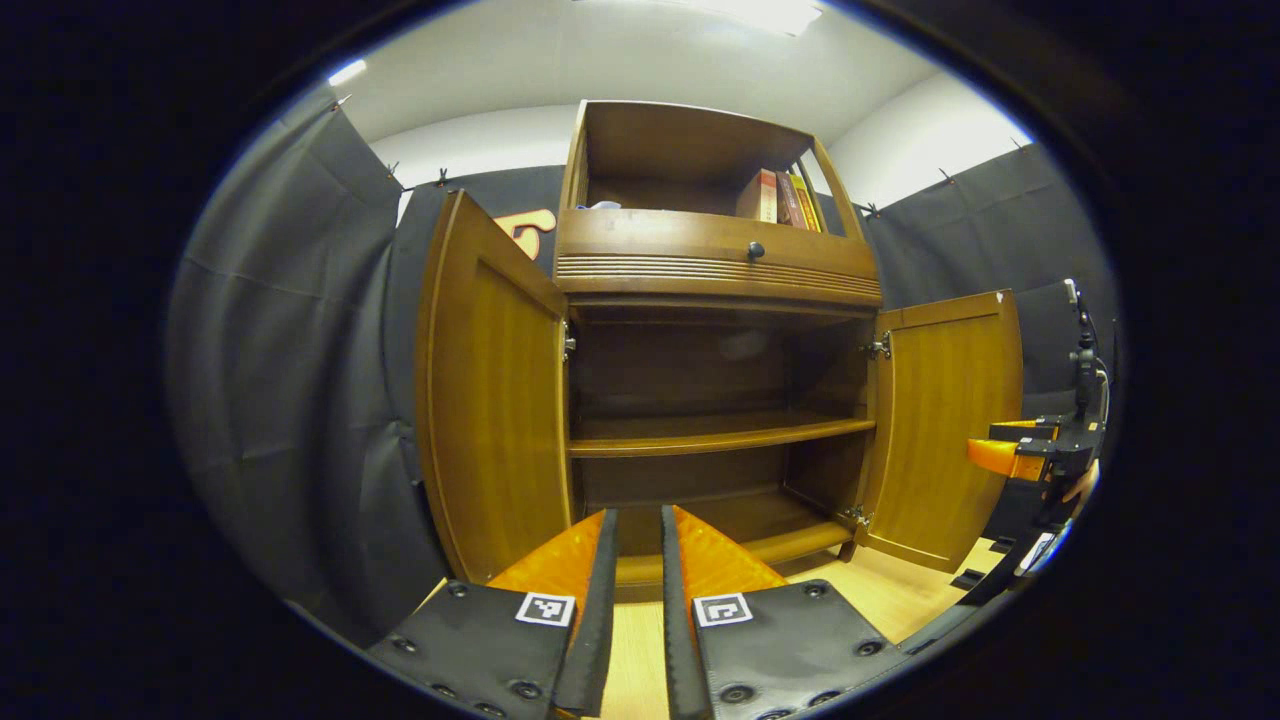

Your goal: Open the right door of the double-door shoe cabinet with the right hand, and open the left door with the left hand.

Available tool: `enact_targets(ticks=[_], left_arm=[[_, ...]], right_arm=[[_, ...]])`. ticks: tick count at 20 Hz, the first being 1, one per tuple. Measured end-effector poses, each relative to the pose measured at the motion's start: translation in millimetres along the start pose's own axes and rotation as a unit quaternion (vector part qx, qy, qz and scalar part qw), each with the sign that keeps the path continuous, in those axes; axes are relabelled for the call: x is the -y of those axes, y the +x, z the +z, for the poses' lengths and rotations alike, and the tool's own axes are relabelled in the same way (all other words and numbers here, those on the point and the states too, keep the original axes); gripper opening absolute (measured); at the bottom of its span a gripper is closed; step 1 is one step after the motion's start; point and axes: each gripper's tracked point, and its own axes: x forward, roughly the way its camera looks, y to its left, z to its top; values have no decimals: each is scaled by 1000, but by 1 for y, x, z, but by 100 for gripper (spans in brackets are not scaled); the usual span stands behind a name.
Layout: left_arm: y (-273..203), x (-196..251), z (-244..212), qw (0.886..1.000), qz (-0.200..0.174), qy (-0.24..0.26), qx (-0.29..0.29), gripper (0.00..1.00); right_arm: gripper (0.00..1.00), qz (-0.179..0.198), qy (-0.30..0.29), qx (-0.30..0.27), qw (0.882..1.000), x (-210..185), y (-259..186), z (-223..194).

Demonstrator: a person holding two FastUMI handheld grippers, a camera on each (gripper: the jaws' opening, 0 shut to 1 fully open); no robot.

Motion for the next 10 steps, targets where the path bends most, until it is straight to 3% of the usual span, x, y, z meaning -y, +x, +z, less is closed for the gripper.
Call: enact_targets(ticks=[1, 3, 4, 5, 7, 8, 9, 10], left_arm=[[2, 3, -1, 1000, -2, -3, -1, 34], [8, 11, -2, 1000, -6, -15, -5, 39], [11, 11, -2, 1000, -5, -17, -5, 45], [12, 12, -1, 1000, -4, -17, -4, 50], [16, 14, -1, 1000, 0, -15, -6, 56], [17, 13, -1, 1000, 2, -12, -6, 64], [17, 13, -2, 1000, 4, -10, -8, 73], [19, 15, -2, 1000, 3, -9, -9, 81]], right_arm=[[92, -3, 1, 3, 1000, 4, -2, 3], [92, -8, 4, 6, 1000, 11, -7, 4], [100, -11, 5, 8, 1000, 15, -9, 5], [92, -14, 6, 8, 1000, 18, -9, 5], [92, -20, 5, 8, 1000, 25, -8, 7], [92, -23, 5, 8, 1000, 28, -9, 6], [100, -25, 6, 8, 1000, 31, -8, 6], [92, -27, 8, 8, 1000, 33, -7, 6]])
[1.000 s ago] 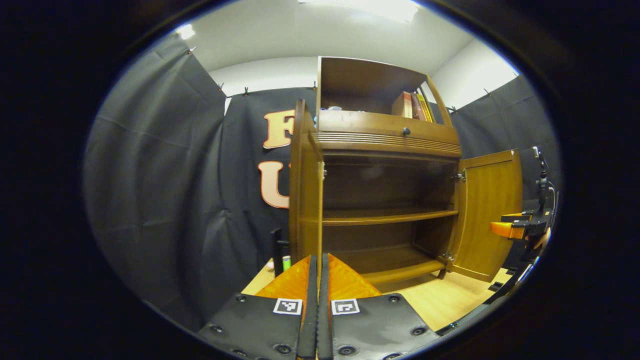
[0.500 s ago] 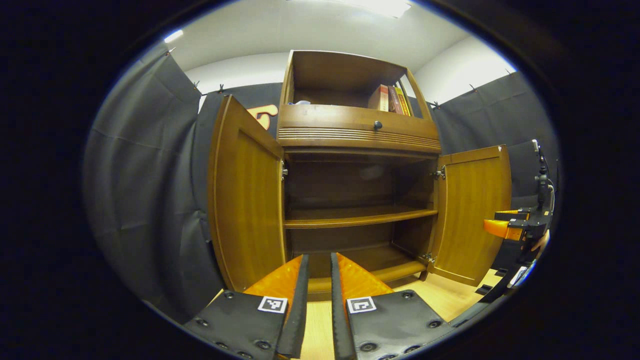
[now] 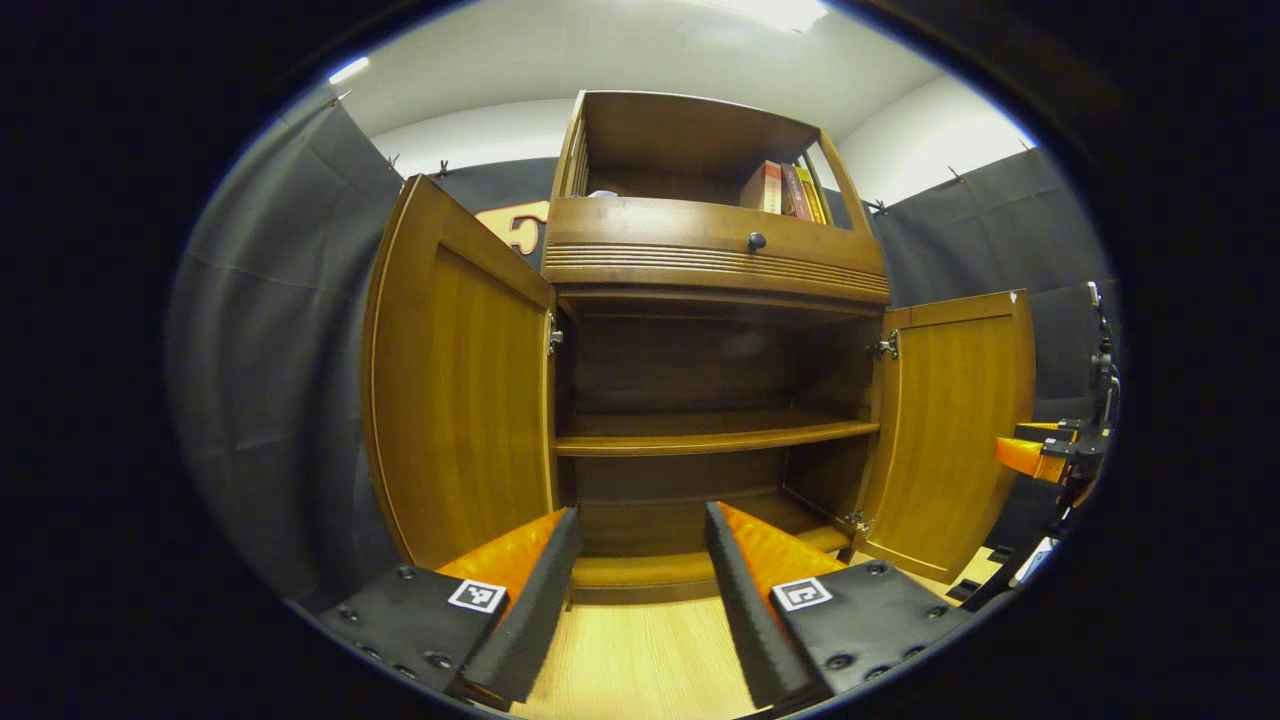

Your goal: Open the right door of the double-door shoe cabinet with the right hand, and open the left door with the left hand.

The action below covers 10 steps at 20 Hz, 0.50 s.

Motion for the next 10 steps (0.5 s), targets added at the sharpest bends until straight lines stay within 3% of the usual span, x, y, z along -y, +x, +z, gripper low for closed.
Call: enact_targets(ticks=[2, 5, 10], left_arm=[[2, 0, 0, 1000, 3, 4, -1, 84], [3, -4, -1, 1000, 17, 23, -2, 96], [-1, -8, 2, 1000, 18, 18, 5, 99]], right_arm=[[92, -1, 4, -1, 1000, 1, 0, -1], [92, 0, 2, -1, 1000, 0, 1, -2], [92, 6, -1, -2, 1000, -7, 2, 0]])
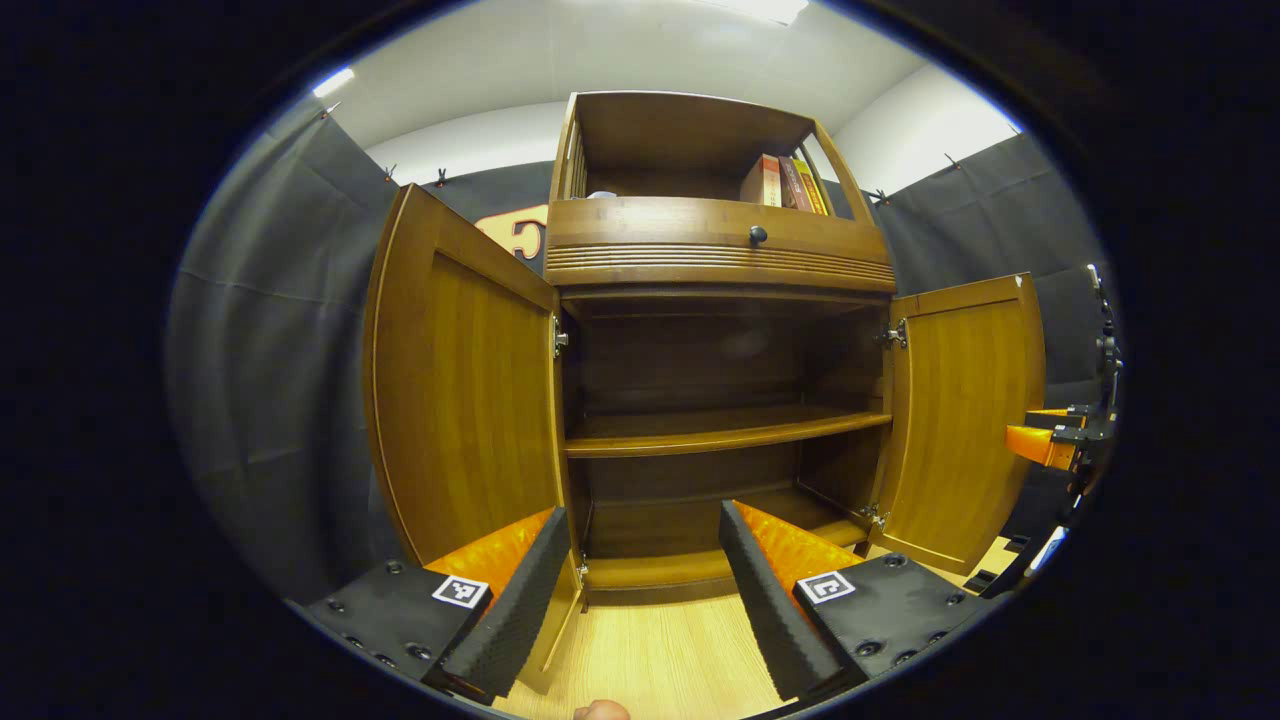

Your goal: Open the right door of the double-door shoe cabinet with the right hand, and open the left door with the left hand.

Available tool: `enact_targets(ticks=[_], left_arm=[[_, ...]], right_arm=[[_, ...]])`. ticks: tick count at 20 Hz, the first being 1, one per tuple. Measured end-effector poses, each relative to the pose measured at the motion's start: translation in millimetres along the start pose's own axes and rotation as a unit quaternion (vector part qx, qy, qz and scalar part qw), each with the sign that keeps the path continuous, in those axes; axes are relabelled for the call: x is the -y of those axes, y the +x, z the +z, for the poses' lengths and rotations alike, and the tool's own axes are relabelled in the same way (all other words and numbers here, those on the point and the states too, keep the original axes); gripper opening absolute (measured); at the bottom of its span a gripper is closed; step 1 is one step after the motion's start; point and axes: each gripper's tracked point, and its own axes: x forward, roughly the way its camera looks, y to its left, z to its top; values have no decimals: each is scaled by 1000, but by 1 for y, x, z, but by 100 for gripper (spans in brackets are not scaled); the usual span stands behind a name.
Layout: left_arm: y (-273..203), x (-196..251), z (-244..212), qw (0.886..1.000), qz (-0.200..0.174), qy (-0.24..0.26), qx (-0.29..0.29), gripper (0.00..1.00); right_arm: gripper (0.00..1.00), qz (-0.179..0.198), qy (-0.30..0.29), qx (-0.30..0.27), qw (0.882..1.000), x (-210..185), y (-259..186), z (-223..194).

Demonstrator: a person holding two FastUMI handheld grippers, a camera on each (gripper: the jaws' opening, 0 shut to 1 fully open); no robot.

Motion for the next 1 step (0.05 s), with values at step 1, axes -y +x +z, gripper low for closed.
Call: enact_targets(ticks=[1], left_arm=[[-1, -2, 1, 1000, 3, -1, 2, 99]], right_arm=[[92, 1, 0, 0, 1000, 0, 0, 0]])
